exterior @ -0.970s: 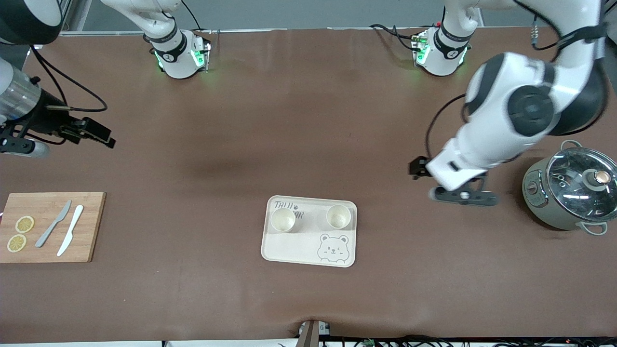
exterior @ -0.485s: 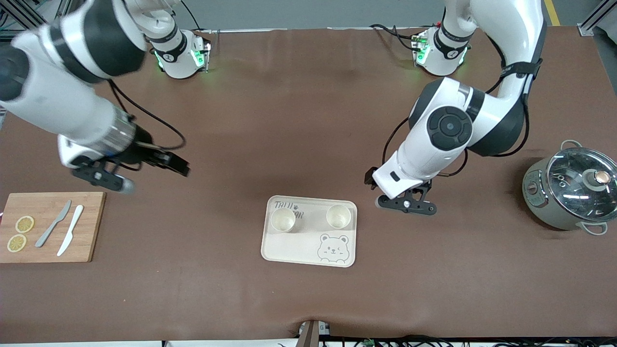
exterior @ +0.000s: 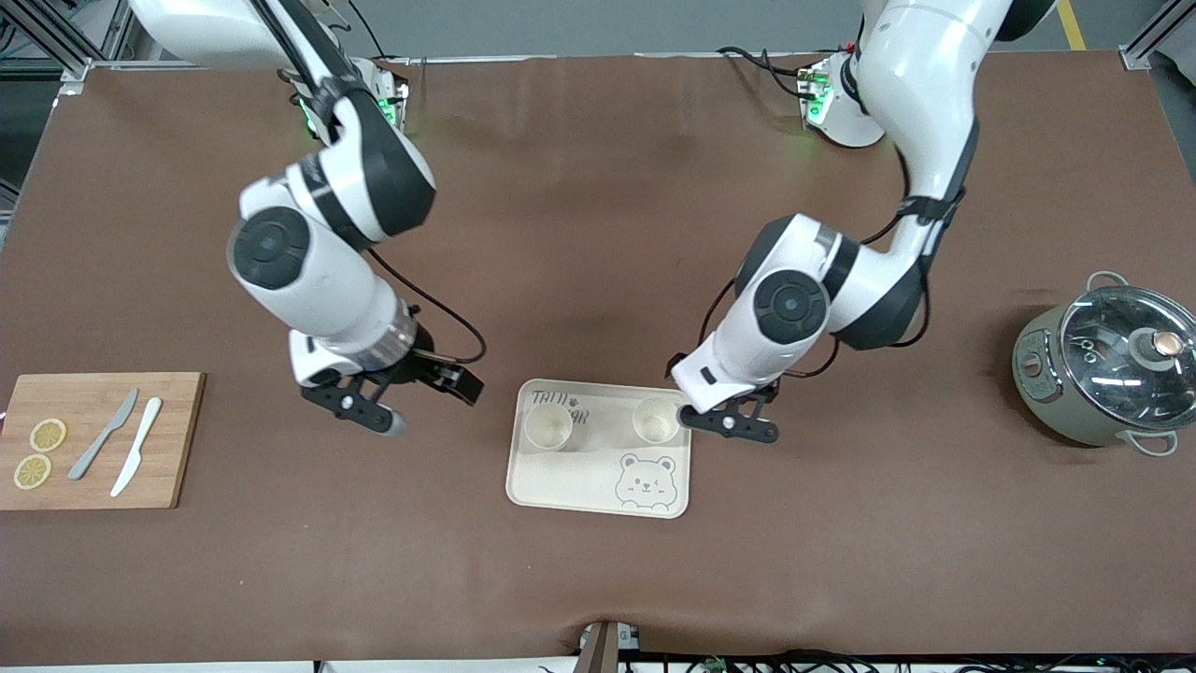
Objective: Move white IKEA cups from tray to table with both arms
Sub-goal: 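Lower both grippers toward the two white cups on the tray, then close the left gripper and the right gripper on the cup rims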
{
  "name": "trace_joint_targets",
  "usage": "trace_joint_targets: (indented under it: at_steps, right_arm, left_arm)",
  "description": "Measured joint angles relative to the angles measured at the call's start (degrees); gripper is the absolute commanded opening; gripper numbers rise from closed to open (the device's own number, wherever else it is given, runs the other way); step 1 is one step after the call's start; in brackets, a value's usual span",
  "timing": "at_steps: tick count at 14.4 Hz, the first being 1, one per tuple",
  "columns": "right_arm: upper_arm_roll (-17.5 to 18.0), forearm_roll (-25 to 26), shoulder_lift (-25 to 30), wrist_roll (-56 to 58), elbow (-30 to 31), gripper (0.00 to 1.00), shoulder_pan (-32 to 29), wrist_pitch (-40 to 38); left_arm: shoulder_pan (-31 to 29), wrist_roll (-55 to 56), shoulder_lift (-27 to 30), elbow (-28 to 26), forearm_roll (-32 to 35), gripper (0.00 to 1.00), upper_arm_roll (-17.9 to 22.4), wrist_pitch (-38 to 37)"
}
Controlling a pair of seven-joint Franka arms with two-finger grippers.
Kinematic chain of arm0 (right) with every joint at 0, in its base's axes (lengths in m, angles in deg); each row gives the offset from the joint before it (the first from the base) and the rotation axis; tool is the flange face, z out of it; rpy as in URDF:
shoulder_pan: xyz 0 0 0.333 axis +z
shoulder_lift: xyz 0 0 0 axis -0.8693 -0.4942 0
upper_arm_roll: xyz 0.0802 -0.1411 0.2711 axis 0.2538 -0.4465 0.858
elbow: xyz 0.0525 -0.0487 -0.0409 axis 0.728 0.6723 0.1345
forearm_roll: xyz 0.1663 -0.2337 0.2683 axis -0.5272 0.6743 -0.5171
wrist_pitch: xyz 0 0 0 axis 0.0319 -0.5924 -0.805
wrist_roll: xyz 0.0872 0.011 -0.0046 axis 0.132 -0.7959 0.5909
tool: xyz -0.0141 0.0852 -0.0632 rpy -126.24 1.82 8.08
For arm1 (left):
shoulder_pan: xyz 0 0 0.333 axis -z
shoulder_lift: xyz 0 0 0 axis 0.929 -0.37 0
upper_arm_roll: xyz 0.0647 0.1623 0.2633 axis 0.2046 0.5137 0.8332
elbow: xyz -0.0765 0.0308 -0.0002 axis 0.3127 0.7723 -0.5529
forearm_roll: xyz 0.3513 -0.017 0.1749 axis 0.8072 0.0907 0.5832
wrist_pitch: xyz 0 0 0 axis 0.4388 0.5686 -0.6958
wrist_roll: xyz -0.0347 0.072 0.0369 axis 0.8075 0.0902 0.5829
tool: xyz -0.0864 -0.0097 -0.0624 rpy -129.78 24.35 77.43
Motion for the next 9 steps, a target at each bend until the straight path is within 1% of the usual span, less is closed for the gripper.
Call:
trace_joint_targets:
  at_steps: [4,7,9]
  right_arm:
    - [-0.1,2.5,-4.6,-2.7,-0.5,1.00,2.0,3.8]
    - [-0.2,6.0,-7.5,-3.8,-0.6,1.00,3.2,5.9]
    - [-0.2,7.2,-9.2,-5.3,-0.6,1.00,3.8,6.8]
  left_arm:
    - [1.0,0.0,-2.9,0.4,0.0,1.00,0.0,1.5]
    - [1.0,-0.1,-4.5,0.4,0.2,1.00,0.1,1.5]
    - [1.0,-0.1,-5.4,0.4,2.0,1.00,0.1,2.9]
